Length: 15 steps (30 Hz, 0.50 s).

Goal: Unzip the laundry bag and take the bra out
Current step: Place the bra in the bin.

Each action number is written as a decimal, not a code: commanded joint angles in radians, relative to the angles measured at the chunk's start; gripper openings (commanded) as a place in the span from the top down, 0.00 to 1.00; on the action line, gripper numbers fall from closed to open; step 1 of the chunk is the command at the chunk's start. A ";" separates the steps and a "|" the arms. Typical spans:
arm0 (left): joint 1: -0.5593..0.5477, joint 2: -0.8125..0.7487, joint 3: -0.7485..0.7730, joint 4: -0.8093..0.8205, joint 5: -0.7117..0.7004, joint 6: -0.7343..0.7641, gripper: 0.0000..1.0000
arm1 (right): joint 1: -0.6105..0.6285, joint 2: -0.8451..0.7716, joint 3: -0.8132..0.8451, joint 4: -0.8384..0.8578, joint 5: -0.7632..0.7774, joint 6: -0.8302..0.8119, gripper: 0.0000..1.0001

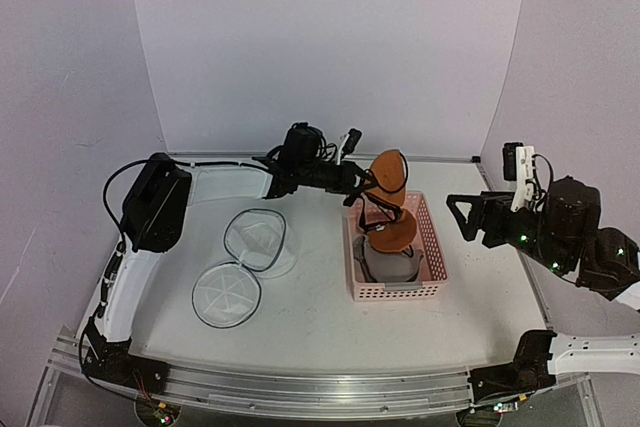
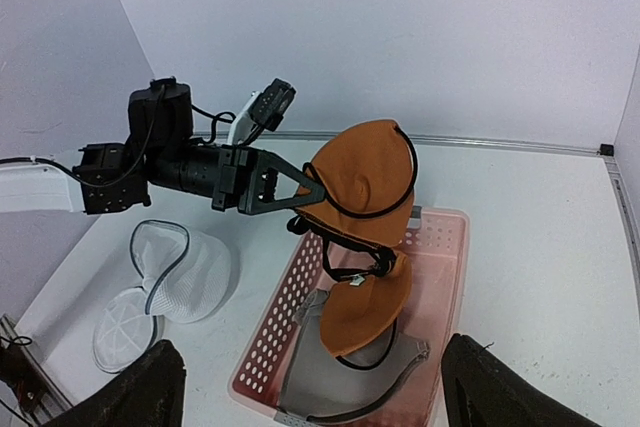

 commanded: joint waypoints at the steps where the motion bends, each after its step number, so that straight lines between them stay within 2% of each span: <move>1: -0.007 -0.093 -0.065 0.049 -0.092 0.136 0.90 | 0.002 -0.015 -0.001 0.030 0.001 -0.003 0.10; 7: -0.040 -0.124 -0.126 0.037 -0.181 0.278 0.82 | 0.003 -0.006 -0.004 0.030 -0.010 0.002 0.10; 15: -0.123 -0.153 -0.125 -0.046 -0.358 0.491 0.85 | 0.002 -0.004 -0.011 0.030 -0.011 0.012 0.10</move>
